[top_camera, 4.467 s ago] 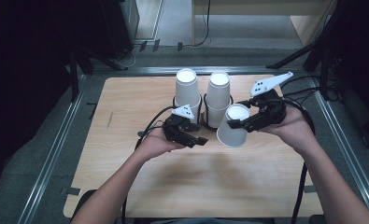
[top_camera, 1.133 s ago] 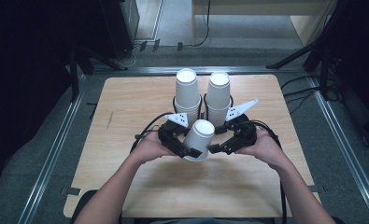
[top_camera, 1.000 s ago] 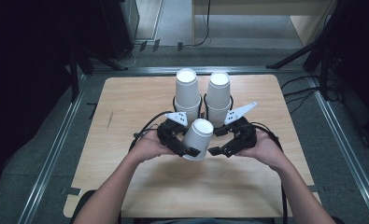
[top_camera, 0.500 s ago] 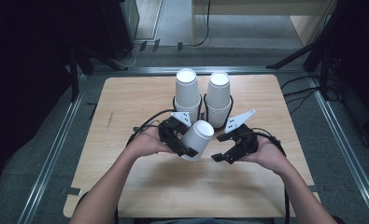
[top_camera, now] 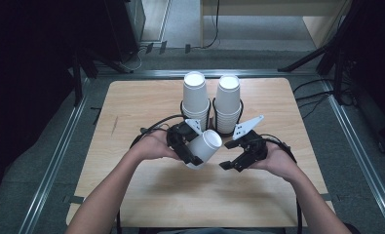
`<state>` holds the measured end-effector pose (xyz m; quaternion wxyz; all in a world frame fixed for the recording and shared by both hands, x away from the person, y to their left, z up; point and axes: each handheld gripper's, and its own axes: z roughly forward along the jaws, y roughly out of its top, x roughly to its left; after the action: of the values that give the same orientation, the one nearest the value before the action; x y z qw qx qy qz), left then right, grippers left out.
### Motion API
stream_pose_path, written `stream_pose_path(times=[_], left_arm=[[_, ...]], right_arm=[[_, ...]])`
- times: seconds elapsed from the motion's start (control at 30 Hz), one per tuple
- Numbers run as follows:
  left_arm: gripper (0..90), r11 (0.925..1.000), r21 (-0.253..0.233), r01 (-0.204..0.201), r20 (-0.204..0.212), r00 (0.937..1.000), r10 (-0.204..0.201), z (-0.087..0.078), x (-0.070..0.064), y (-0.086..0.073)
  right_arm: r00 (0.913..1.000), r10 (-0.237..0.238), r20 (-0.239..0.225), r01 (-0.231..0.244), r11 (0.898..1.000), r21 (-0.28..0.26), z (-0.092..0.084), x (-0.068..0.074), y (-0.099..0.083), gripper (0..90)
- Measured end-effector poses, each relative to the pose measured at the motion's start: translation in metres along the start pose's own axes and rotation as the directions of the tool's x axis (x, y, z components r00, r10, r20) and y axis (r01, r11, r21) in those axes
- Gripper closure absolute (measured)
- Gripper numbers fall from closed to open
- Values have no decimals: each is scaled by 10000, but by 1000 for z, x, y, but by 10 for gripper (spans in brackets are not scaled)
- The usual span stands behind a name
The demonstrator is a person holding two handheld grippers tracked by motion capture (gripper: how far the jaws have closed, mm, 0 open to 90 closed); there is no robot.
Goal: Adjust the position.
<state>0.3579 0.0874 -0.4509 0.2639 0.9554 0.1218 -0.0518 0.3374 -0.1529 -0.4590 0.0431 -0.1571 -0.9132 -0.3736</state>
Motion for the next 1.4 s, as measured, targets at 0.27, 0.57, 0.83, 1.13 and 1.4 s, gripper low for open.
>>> stream_pose_path(times=[0.27,0.57,0.83,1.13,1.4], left_arm=[[182,9962,751,-450,115,9990,442,9,2,7],[178,9838,1261,-1274,749,9901,1186,19,-3,21],[171,9727,1481,-1786,1058,9808,1640,28,-7,23],[147,9695,1540,-1906,1047,9788,1758,27,-7,22],[4,9824,941,-1615,557,9861,1567,28,-9,16]], right_arm=[[10000,-55,49,56,9998,-201,1,-4,3,192],[9989,-348,-301,335,9985,-427,2,-5,14,192],[9941,-633,-884,646,9978,122,13,-2,21,196],[9926,-710,-989,745,9967,322,14,-3,19,255],[9946,-503,-909,515,9986,107,8,-4,18,254]])
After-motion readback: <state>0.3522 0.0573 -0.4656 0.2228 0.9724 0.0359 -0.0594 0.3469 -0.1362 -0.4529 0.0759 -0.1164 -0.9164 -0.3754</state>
